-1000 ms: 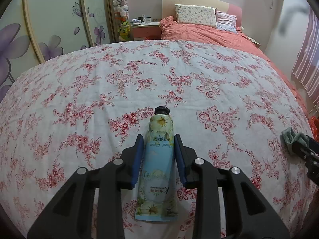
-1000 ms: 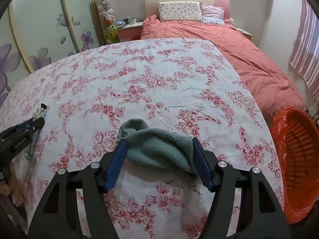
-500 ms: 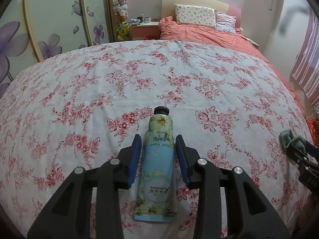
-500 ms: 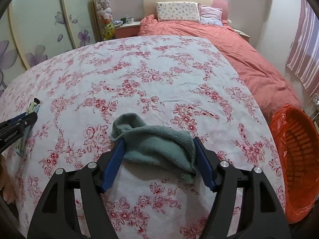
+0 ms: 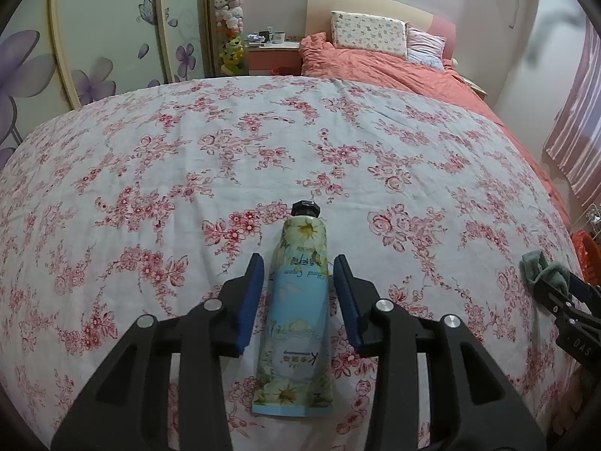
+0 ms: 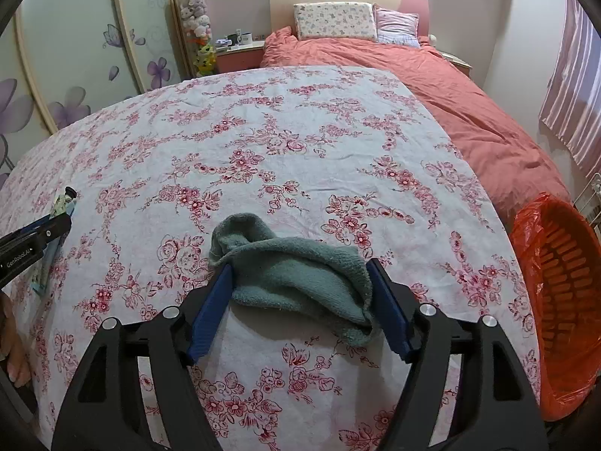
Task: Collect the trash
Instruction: 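Grasp the grey sock with the right gripper while the left holds the cream tube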
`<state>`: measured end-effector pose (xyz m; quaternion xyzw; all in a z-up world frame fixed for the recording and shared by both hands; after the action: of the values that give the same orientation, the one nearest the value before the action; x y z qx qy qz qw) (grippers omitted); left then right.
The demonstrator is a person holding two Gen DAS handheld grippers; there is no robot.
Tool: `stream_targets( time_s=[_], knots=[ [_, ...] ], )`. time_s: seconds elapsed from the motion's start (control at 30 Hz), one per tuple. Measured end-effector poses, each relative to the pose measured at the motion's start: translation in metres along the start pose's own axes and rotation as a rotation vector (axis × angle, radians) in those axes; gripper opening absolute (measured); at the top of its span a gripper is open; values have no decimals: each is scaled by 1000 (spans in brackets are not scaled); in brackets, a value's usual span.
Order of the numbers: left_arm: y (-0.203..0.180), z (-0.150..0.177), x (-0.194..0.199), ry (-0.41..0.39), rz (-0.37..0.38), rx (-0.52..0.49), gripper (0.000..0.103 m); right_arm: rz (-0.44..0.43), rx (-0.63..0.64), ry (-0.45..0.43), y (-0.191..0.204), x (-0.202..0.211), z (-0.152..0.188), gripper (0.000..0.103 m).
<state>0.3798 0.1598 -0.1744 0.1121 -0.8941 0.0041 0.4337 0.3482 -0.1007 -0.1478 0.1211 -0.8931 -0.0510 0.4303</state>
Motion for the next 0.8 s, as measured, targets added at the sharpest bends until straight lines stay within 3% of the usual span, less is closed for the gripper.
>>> stream_targets(
  time_s=[0.2,0.37,0.47,0.63,0.73,0.8],
  knots=[
    [0,-1,0,0,14,9,40,-8,3,4,2,-2,0,76],
    [1,-2,0,-1,16,9,40,-19,-10,-7,3,-1,0,73],
    [0,0,1,-3,-16,-14,33,-11,-21,-19,0,1,-1,61],
    [-2,-2,2,-7,-24,-27,29,-34,-25,-31,-2,4,-2,24],
    [-1,-3,2,-3,-8,-18,29,-58,-46,-33,-4,7,-3,15],
    [-1,-4,2,-3,-3,-12,29,-68,-55,-41,-4,10,-4,14]
  ],
)
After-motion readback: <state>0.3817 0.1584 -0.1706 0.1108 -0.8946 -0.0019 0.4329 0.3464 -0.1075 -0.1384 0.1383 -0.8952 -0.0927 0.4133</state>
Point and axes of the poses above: each gripper's, at about its wrist camera, not at the fingertips, and x roughly against the way its jaws point, y to its left, z to its underside, the point moved 10 cm from there along -x, roughly the way its jaws point, and after that the axes turned 11 degrees about -z, right-handed, at the moved point
